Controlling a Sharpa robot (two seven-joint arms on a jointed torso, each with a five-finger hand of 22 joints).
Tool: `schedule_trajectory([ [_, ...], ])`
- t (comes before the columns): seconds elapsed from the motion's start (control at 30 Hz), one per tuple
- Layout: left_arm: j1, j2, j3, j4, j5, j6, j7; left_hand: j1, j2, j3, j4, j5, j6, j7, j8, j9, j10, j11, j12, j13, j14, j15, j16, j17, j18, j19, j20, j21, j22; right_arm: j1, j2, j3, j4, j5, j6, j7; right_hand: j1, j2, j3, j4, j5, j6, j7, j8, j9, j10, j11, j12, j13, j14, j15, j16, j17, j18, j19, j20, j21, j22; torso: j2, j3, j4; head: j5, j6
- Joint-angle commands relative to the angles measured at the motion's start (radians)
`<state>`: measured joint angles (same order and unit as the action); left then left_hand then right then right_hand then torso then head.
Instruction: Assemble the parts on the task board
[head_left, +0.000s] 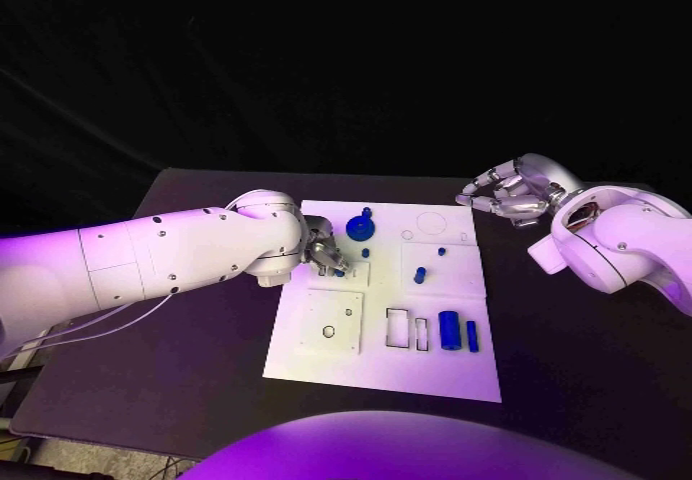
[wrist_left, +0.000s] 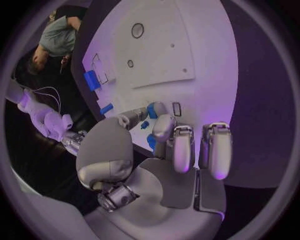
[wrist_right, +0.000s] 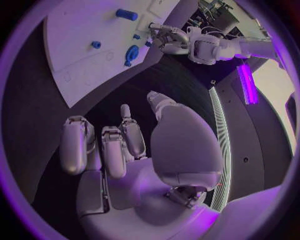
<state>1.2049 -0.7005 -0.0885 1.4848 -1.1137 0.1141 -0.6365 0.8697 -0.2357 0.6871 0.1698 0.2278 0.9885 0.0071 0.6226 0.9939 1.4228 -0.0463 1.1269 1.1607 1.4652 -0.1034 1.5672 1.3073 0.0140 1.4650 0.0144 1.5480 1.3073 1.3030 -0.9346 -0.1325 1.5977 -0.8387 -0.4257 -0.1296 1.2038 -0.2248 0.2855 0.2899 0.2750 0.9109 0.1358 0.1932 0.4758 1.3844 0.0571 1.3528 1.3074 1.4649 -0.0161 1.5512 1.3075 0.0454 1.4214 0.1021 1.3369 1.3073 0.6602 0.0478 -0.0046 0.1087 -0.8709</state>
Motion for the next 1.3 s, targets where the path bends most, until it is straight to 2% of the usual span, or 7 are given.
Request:
schedule_trajectory([
  [0.03,-0.001,-0.009,0.005,0.012,0.031,0.004,-0.006,0.007,-0.003,-0.007,0.001,-0.006,-0.006,0.002,-0.006,-0.001,-0.003,-0.006,-0.005,-0.003,0.106,-0.005,0.004,0.263,-0.006,0.085,-0.008,0.000,0.243,-0.001,-0.001,0.000,-0.001,-0.002,0.015,0.006,-0.012,-0.003,-0.007,-0.001,0.004,-0.009,-0.001,0.005,0.001,-0.004,-0.001,-0.006,0.024,0.088,0.007,-0.004,0.209,0.016,-0.007,-0.002,-0.007,0.142,-0.001,0.0001,0.0014,0.000,0.002],
  [0.43,0.007,-0.049,0.044,0.051,0.058,-0.013,-0.010,0.025,-0.005,-0.045,0.030,-0.045,-0.009,0.003,-0.010,-0.005,-0.007,-0.005,-0.007,-0.005,0.106,-0.002,0.004,0.263,-0.006,0.084,-0.005,-0.002,0.243,-0.003,0.000,0.000,-0.005,0.000,0.013,0.007,-0.017,0.000,-0.013,0.000,0.005,-0.010,-0.001,0.006,0.002,-0.005,-0.001,-0.007,0.022,0.088,0.007,-0.005,0.207,0.016,-0.008,-0.002,-0.009,0.141,-0.001,0.0005,-0.0007,0.003,0.009],
  [0.67,0.028,-0.069,0.070,0.059,0.089,-0.008,-0.007,0.037,-0.009,-0.053,0.035,-0.047,-0.019,0.004,-0.018,-0.009,-0.013,-0.005,-0.014,-0.011,0.106,0.001,0.004,0.263,-0.004,0.079,-0.003,-0.008,0.238,-0.004,0.001,0.000,-0.009,0.000,0.013,0.007,-0.017,0.000,-0.013,0.000,0.005,-0.010,-0.001,0.006,0.002,-0.005,-0.001,-0.007,0.022,0.088,0.007,-0.005,0.207,0.016,-0.008,-0.002,-0.009,0.141,-0.001,0.0012,-0.0014,0.003,0.017],
  [0.93,0.052,-0.065,0.084,-0.020,0.091,0.013,0.014,0.091,-0.022,-0.062,0.056,-0.069,-0.074,0.027,-0.101,-0.063,-0.039,0.012,-0.042,-0.033,0.106,0.016,0.004,0.263,0.000,0.068,0.010,-0.022,0.228,-0.005,0.001,0.000,-0.011,0.001,0.014,0.006,-0.018,0.002,-0.015,0.000,0.005,-0.010,-0.001,0.006,0.002,-0.004,-0.001,-0.005,0.024,0.088,0.007,-0.004,0.208,0.016,-0.007,-0.002,-0.009,0.141,0.001,0.0018,-0.0007,0.002,0.028],
  [1.1,0.059,-0.034,0.085,-0.092,0.061,0.031,0.033,0.110,-0.024,-0.090,0.077,-0.130,-0.084,0.043,-0.149,-0.106,-0.044,0.026,-0.037,-0.030,0.106,0.030,0.004,0.263,0.000,0.068,0.023,-0.023,0.228,-0.005,0.002,0.000,-0.012,0.001,0.014,0.005,-0.018,0.002,-0.015,0.000,0.005,-0.010,-0.001,0.006,0.003,-0.004,-0.001,-0.006,0.024,0.088,0.007,-0.004,0.208,0.016,-0.008,-0.002,-0.009,0.141,0.003,0.0010,-0.0018,0.002,0.035],
  [1.2,0.061,-0.009,0.083,-0.134,0.049,0.047,0.038,0.151,-0.003,-0.208,0.116,-0.066,-0.071,0.045,-0.164,-0.127,-0.046,0.029,-0.030,-0.027,0.106,0.033,0.004,0.263,0.000,0.068,0.028,-0.024,0.230,-0.005,0.003,0.000,-0.011,0.001,0.015,0.005,-0.018,0.003,-0.015,-0.001,0.006,-0.010,-0.001,0.006,0.003,-0.004,-0.001,-0.006,0.024,0.088,0.007,-0.004,0.208,0.016,-0.008,-0.002,-0.010,0.141,0.004,0.0011,-0.0026,0.002,0.036],
  [1.3,0.061,0.012,0.079,-0.168,0.041,0.063,0.039,0.163,0.014,-0.276,0.121,-0.009,-0.068,0.046,-0.170,-0.135,-0.048,0.030,-0.028,-0.027,0.106,0.033,0.004,0.263,0.000,0.069,0.030,-0.024,0.231,-0.005,0.003,0.000,-0.011,0.001,0.015,0.005,-0.018,0.003,-0.015,-0.001,0.006,-0.010,-0.001,0.006,0.003,-0.004,-0.001,-0.006,0.024,0.088,0.007,-0.004,0.208,0.016,-0.008,-0.002,-0.010,0.141,0.006,0.0002,-0.0030,0.002,0.037],
])
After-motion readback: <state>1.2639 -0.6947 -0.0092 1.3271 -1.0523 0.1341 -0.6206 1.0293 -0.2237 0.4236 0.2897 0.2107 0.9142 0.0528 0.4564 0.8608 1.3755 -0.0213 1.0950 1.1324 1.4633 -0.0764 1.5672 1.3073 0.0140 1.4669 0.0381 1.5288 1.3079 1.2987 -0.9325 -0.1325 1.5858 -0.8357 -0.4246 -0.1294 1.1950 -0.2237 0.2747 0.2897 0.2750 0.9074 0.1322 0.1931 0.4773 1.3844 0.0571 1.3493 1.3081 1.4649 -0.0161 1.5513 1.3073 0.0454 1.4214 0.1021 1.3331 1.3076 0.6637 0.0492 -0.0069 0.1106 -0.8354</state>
